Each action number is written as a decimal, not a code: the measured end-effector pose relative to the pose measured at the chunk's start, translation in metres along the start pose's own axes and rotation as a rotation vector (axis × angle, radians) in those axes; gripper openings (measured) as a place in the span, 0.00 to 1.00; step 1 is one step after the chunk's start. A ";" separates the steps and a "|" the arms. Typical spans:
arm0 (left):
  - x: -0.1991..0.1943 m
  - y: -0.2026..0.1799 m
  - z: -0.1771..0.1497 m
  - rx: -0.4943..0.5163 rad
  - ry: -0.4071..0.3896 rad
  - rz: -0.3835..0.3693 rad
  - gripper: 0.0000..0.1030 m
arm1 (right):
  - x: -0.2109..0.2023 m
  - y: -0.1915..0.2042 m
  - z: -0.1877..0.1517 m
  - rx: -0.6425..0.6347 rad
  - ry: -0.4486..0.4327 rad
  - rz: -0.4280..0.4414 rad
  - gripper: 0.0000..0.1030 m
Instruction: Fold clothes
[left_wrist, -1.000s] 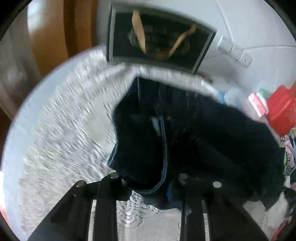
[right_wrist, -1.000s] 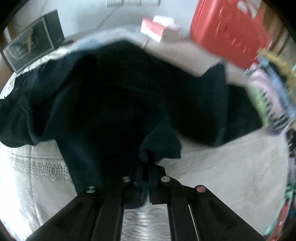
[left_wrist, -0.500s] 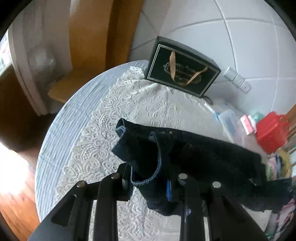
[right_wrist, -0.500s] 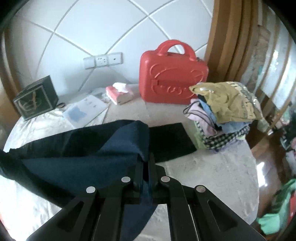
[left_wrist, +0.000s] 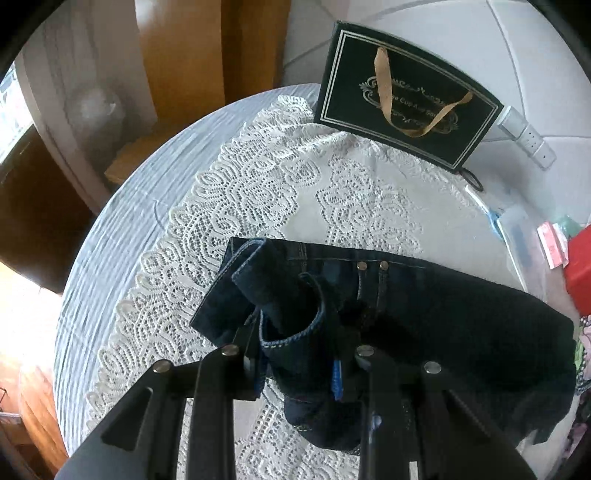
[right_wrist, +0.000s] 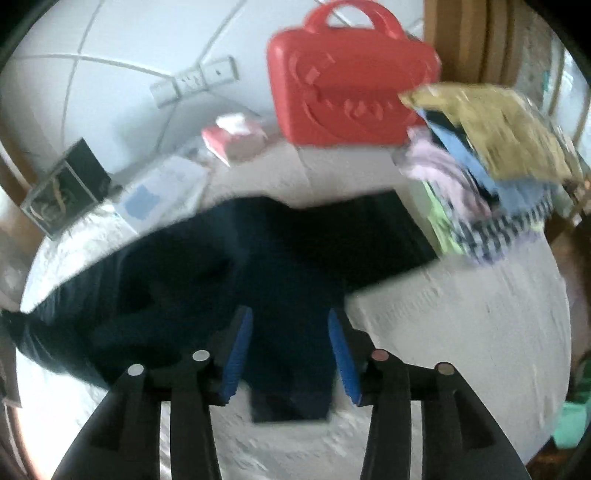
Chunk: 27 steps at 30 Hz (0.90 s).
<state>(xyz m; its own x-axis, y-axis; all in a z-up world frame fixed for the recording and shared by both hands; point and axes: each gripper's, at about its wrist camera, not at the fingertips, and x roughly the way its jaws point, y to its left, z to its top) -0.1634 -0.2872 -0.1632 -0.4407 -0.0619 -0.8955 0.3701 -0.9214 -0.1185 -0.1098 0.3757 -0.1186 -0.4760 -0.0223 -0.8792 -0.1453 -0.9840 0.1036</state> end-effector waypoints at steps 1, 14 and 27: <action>0.002 0.000 0.000 0.009 0.002 0.003 0.25 | 0.006 -0.004 -0.008 0.001 0.026 0.000 0.43; -0.014 0.008 -0.010 0.084 -0.006 -0.023 0.25 | 0.087 0.028 -0.046 -0.148 0.080 -0.190 0.08; 0.006 0.025 0.046 0.046 0.026 0.022 0.24 | 0.022 0.054 0.133 -0.306 0.070 -0.207 0.31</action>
<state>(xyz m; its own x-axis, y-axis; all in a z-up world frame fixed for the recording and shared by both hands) -0.1943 -0.3286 -0.1521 -0.4111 -0.0727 -0.9087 0.3411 -0.9367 -0.0794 -0.2435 0.3453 -0.0701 -0.4021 0.1813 -0.8975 0.0388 -0.9759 -0.2145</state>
